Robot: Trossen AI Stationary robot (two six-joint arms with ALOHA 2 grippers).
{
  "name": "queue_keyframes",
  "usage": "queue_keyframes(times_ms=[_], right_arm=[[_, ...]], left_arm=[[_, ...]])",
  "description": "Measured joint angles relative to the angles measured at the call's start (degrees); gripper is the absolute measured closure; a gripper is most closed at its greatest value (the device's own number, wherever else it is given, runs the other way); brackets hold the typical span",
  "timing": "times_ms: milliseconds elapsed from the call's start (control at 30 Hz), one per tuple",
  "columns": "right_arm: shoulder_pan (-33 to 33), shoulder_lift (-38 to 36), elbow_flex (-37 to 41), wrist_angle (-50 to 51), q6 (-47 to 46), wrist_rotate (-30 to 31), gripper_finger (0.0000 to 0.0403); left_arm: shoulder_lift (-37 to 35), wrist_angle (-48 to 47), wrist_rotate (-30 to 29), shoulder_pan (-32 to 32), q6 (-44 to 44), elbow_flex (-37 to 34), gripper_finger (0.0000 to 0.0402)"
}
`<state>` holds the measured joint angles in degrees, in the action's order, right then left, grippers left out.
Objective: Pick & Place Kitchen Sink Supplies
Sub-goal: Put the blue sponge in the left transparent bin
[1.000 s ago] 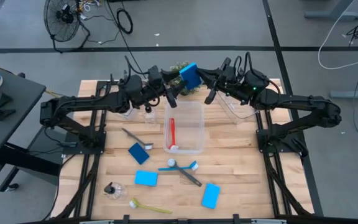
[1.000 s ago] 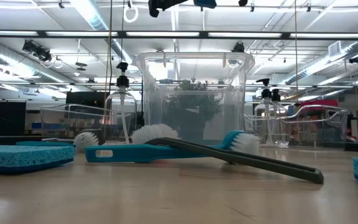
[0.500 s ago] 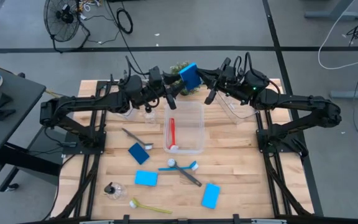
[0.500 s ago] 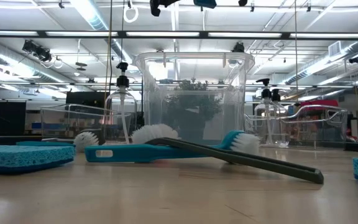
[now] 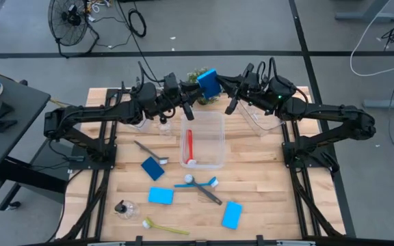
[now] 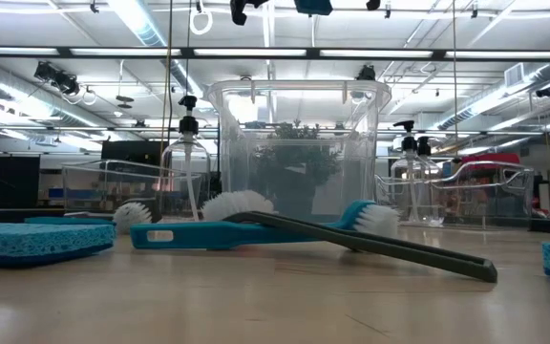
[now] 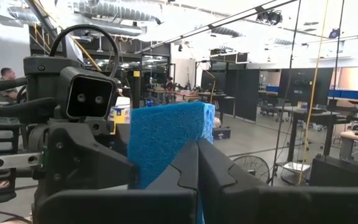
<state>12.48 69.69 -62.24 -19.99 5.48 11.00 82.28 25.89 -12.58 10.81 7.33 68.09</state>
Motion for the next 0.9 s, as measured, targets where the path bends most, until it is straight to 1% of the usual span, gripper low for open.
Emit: queue_keyframes(times_ms=[333,433,567,733,900], right_arm=[[0.0,0.0,0.0,0.0,0.0,-0.1,0.0403],[0.0,0.0,0.0,0.0,0.0,0.0,0.0403],[0.0,0.0,0.0,0.0,-0.4,-0.2,0.0401],[0.0,0.0,0.0,-0.1,-0.4,-1.0,0.0378],[0.0,0.0,0.0,-0.1,-1.7,-1.8,0.0335]], left_arm=[[0.0,0.0,0.7,0.0,0.0,0.0,0.0373],[0.0,0.0,1.3,0.0,-0.3,0.0,0.0380],[0.0,0.0,1.4,0.0,-0.4,0.0,0.0379],[0.0,0.0,1.5,0.0,-0.5,0.0,0.0383],[0.0,0.0,1.5,0.0,-0.5,0.0,0.0381]])
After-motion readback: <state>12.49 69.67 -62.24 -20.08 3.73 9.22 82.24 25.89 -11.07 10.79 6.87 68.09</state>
